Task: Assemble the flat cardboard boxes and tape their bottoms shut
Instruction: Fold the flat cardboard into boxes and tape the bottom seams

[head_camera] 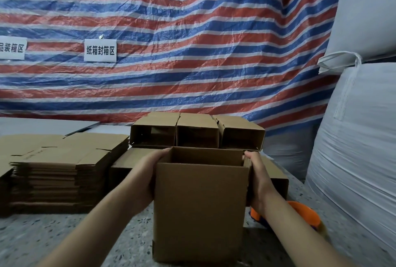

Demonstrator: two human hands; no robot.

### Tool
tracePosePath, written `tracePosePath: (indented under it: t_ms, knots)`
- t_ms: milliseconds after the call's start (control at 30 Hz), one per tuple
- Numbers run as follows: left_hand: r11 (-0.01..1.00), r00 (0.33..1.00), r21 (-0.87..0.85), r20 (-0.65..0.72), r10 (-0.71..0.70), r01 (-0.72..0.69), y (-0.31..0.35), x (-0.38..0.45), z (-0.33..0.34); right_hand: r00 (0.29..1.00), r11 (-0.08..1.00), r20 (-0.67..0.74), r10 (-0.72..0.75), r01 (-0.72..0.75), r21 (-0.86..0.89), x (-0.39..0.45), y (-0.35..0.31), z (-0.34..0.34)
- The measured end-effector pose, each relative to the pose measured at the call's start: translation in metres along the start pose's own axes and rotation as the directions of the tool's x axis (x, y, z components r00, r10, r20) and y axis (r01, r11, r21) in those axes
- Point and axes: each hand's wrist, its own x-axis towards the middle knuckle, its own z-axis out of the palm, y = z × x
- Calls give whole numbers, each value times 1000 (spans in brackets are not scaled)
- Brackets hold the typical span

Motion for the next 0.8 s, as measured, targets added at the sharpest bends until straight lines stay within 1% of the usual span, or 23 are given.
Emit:
tracePosePath:
  t_ms: [100,200,267,333,433,500,600,733,800]
  knots:
    - [995,997,-94,-68,30,-36,-11,-2,3,1000,1000,15,17,-17,3,3,0,0]
    - [989,986,-110,-145,84,-100,-15,-1,13,1000,998,-5,22,-22,53,9,2,-2]
    - [983,982,-134,-160,102,-124,-17,-1,22,999,993,-10,36,-34,112,12,3,-5]
    - [979,983,-173,-164,82,-111,-18,-2,29,998,984,-10,55,-53,172,14,4,-10]
    - [979,986,-180,-150,67,-94,-23,-3,31,998,970,-17,59,-53,236,16,7,-14]
    - [977,983,-192,-178,55,-89,-26,-4,28,999,969,-18,27,-22,248,16,13,-16]
    - [976,975,-204,-219,28,-73,-29,-5,25,998,971,-12,-67,68,229,16,23,-16]
    - [985,976,-168,-218,7,-45,-34,-3,27,998,970,23,-56,49,238,16,26,-19]
    - [987,974,-154,-224,18,-53,-35,-3,28,994,971,20,-104,97,219,18,30,-20]
